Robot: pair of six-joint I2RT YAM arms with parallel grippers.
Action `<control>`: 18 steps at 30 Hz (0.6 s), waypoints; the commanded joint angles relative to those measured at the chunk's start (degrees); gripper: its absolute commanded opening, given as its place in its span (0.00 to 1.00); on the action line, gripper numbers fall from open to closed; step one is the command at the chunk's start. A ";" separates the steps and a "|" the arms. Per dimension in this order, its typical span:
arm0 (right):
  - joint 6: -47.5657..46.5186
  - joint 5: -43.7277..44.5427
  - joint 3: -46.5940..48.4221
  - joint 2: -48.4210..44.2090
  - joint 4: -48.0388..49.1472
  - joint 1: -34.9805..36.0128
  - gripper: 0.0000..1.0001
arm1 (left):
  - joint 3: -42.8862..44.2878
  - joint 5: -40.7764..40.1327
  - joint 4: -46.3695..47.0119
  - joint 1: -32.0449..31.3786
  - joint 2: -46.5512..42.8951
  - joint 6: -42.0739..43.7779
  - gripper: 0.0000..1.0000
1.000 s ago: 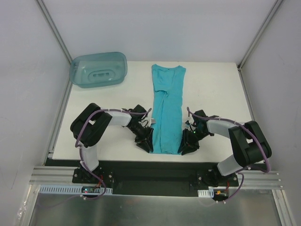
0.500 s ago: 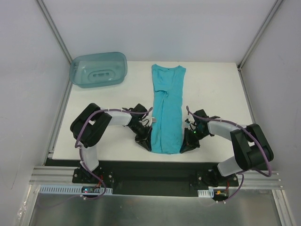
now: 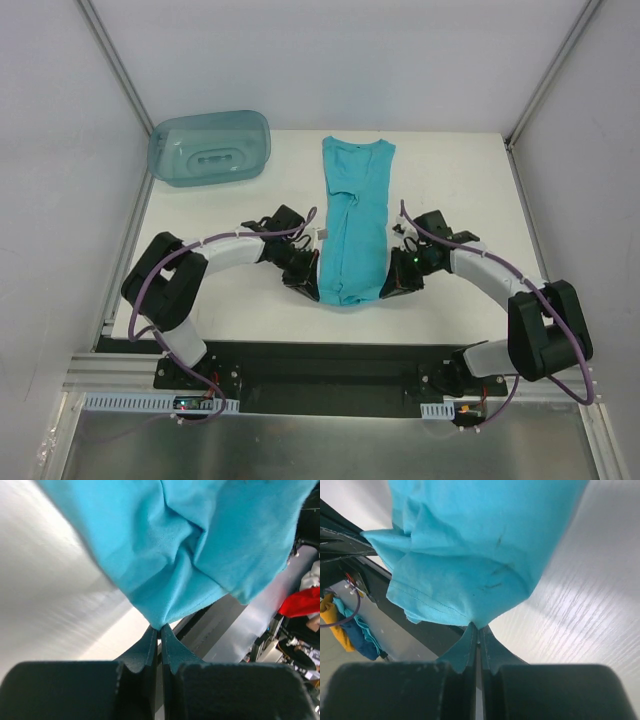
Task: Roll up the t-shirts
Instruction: Roll the T-shirt to the center of the board.
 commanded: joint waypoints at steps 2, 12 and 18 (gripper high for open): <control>-2.58 2.51 5.75 1.57 -1.25 -1.42 0.01 | 4.13 -3.50 -1.84 2.41 0.32 2.48 0.00; -3.29 4.71 8.30 5.96 0.77 -2.12 0.01 | 12.92 -5.97 -4.65 3.91 6.91 4.58 0.02; -3.55 7.08 10.75 8.69 3.23 -3.52 0.10 | 15.03 -7.72 -6.23 4.52 8.50 5.29 0.11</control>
